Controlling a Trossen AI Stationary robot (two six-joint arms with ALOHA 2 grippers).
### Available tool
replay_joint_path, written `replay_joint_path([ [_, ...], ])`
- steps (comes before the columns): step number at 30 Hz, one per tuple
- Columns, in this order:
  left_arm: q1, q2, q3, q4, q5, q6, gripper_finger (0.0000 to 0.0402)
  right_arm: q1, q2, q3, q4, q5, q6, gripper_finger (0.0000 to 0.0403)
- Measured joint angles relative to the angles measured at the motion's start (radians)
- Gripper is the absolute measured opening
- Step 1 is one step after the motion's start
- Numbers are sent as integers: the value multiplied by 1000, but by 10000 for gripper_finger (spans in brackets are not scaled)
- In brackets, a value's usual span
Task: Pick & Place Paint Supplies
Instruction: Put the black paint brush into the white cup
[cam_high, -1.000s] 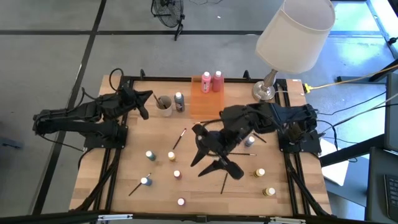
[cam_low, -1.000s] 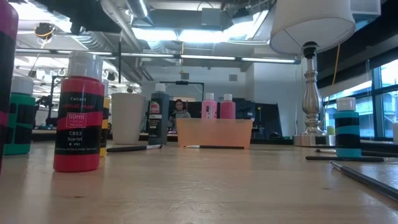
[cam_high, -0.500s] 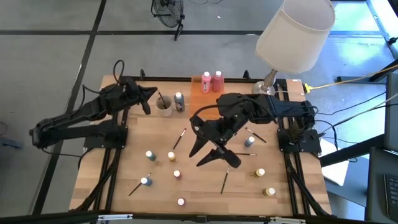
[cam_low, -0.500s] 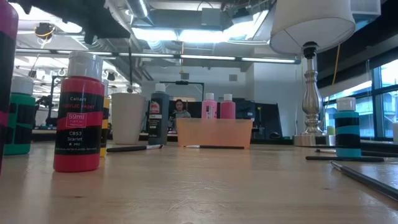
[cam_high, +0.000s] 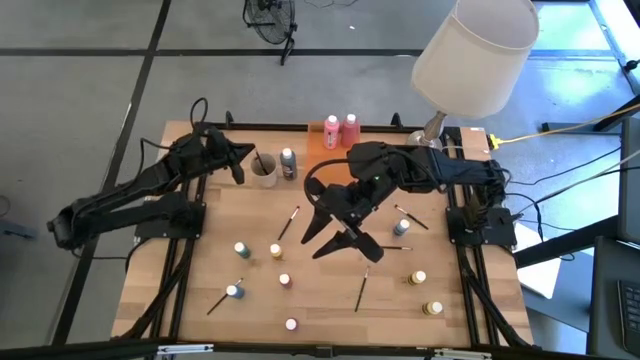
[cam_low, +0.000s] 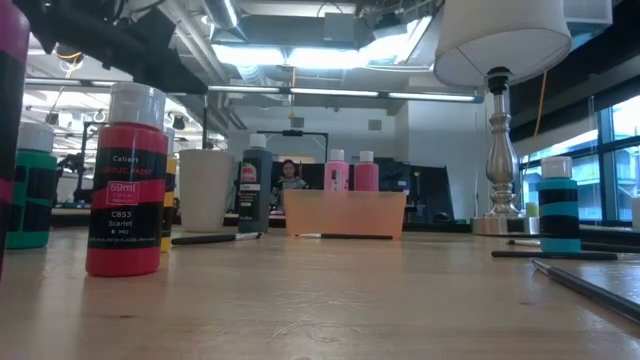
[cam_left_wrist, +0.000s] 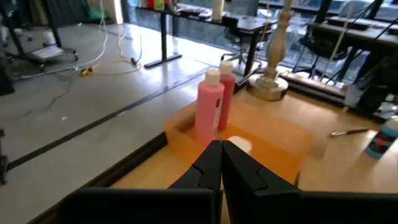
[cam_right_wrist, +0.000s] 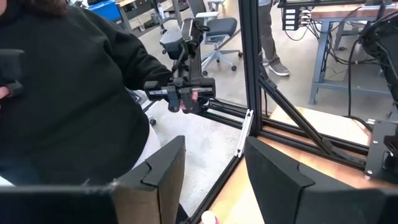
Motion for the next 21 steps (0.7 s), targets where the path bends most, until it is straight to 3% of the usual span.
replay_joint_path([
  [16,40,162,-1,6,94,52,4,-34,0,0,-17,-36,11,171],
  [21,40,183,-1,9,109,45,34,-47,0,0,-19,-49,10,171],
])
